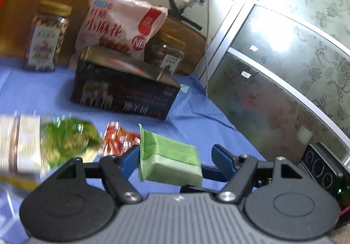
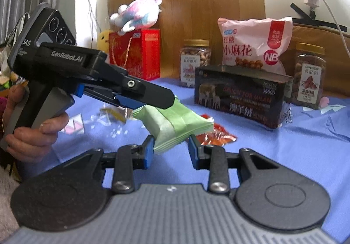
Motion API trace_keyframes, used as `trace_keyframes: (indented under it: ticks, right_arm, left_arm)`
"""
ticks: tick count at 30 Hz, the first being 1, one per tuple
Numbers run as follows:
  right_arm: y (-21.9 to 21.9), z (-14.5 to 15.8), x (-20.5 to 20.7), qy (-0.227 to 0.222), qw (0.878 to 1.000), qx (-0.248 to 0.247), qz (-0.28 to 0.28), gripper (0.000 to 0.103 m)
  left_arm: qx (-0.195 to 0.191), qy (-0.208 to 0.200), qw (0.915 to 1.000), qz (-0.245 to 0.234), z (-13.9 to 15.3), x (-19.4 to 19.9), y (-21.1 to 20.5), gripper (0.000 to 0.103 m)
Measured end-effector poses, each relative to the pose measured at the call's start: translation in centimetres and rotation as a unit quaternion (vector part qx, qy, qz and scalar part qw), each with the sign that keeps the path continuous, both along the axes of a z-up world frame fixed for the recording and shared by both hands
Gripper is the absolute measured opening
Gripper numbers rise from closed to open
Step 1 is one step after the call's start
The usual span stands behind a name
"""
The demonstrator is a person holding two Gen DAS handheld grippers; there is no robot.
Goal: Organize snacks
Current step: 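Lift the green pastry over the tin box and release it inside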
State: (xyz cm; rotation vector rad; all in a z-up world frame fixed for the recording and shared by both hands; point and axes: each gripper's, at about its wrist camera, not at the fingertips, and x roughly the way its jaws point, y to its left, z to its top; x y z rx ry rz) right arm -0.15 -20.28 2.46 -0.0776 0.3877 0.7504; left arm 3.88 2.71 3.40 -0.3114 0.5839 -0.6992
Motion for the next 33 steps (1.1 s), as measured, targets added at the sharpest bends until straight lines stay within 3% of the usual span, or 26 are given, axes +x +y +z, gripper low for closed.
trace_keyframes:
  ticks: [5, 11, 14, 23, 27, 29, 31, 33]
  right_arm:
    - [-0.1, 1.6, 2.0, -0.016, 1.0, 0.019, -0.014, 0.037]
    - [-0.3, 3.6, 5.0, -0.048, 0.998, 0.04, -0.015, 0.037]
    - [-0.1, 3.8, 6.4, -0.059, 0.997, 0.035, -0.02, 0.037]
    - [0.0, 3.7, 10.6, -0.06, 0.997, 0.03, -0.029, 0.037]
    - [0.3, 3.4, 14.0, -0.036, 0.998, 0.025, -0.05, 0.038]
    - [0.4, 3.0, 15.3, -0.03, 0.996, 0.015, -0.078, 0.048]
    - [0.0, 2.6, 16.2, -0.031, 0.993, 0.012, -0.112, 0.065]
    - [-0.7, 2.4, 16.2, -0.026, 0.99, 0.024, -0.139, 0.069]
  left_arm:
    - [0.016, -0.025, 0.9996, 0.002, 2.0, 2.0, -1.0, 0.072]
    - [0.001, -0.017, 0.9997, -0.018, 3.5, 5.6, -2.2, 0.07]
    - [0.013, -0.028, 0.9994, -0.017, 4.1, 6.6, -3.3, 0.069]
    - [0.013, -0.02, 0.9997, -0.01, 4.6, 10.9, -3.9, 0.069]
    - [0.022, 0.001, 0.9997, 0.013, 4.3, 14.5, -4.1, 0.072]
    - [0.029, 0.018, 0.9989, 0.031, 3.8, 16.4, -4.1, 0.079]
    - [0.035, 0.033, 0.9976, 0.05, 3.4, 17.8, -3.9, 0.083]
    - [0.039, 0.047, 0.9952, 0.076, 3.2, 18.8, -3.4, 0.083]
